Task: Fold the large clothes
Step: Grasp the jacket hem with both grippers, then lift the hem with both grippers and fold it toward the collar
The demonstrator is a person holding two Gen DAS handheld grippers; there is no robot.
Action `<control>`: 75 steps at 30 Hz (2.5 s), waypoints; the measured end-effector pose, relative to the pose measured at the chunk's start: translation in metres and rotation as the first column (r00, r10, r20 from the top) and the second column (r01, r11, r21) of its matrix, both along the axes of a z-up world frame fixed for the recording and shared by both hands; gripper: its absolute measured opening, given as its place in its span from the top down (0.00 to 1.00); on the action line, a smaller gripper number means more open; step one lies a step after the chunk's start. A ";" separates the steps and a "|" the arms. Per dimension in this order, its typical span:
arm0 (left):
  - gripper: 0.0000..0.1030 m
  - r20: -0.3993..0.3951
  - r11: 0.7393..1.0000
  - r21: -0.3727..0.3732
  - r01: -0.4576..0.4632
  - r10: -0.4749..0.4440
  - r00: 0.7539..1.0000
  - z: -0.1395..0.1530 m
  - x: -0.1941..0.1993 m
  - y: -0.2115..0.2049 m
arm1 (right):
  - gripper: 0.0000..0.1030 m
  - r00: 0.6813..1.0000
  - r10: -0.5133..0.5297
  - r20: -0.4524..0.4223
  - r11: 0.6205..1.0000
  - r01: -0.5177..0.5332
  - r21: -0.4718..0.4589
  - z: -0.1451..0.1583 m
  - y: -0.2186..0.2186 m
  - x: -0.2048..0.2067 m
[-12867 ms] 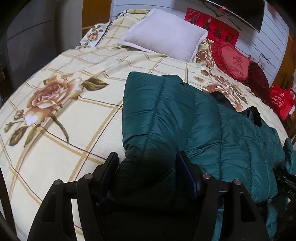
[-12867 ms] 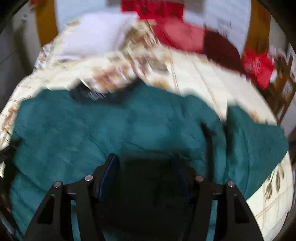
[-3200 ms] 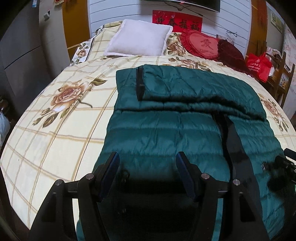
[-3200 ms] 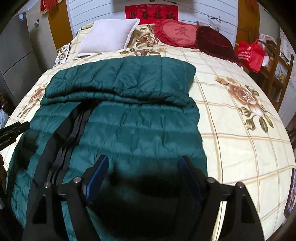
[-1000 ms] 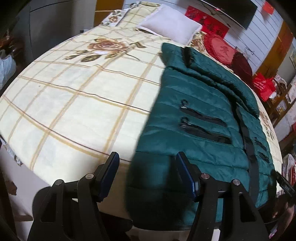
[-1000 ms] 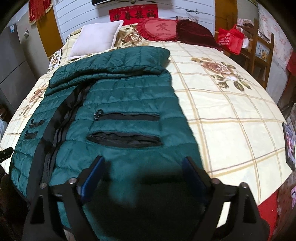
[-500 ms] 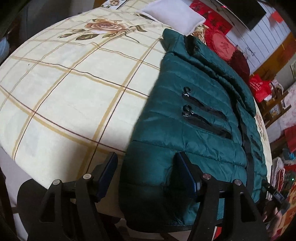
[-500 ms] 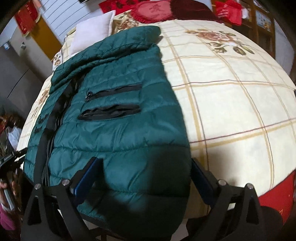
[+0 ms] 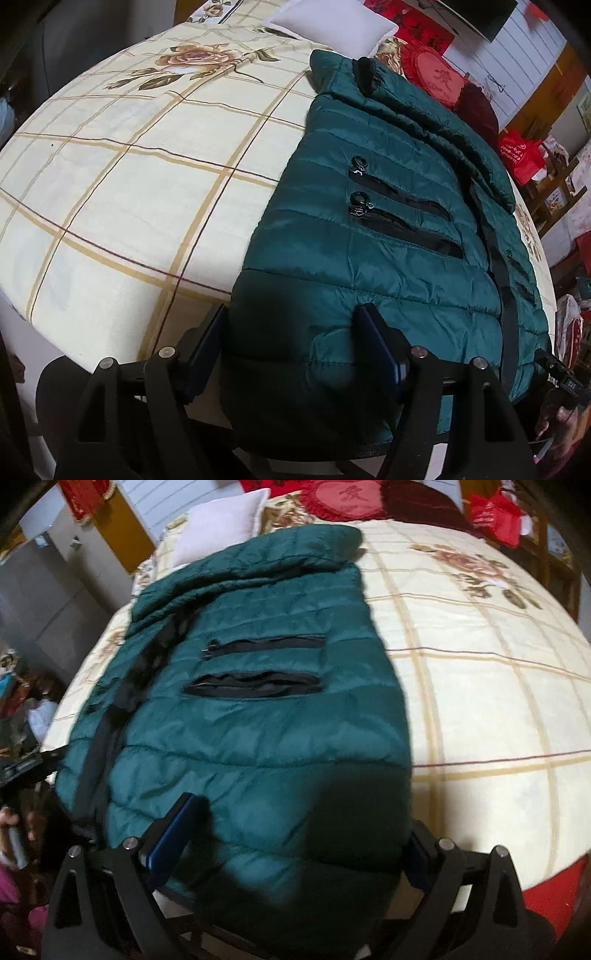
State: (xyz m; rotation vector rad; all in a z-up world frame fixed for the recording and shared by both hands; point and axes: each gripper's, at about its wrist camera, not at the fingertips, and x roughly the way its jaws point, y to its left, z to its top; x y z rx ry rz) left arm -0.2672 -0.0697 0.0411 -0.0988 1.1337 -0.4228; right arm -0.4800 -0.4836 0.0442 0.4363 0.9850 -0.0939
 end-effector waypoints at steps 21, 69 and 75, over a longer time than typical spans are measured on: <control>0.15 0.030 0.998 0.047 0.046 -0.047 0.998 -0.001 -0.006 -0.011 | 0.12 0.995 0.094 0.027 0.995 -0.095 0.041 -0.001 0.006 -0.008; 0.77 0.303 0.987 -0.124 -0.100 0.134 0.944 0.108 0.258 -0.146 | 0.84 0.931 -0.174 0.322 0.985 0.163 0.061 0.113 -0.157 0.262; 0.70 0.251 0.984 -0.147 -0.097 0.132 0.959 0.083 0.286 -0.154 | 0.83 0.949 -0.222 0.222 0.974 0.225 0.013 0.053 -0.168 0.317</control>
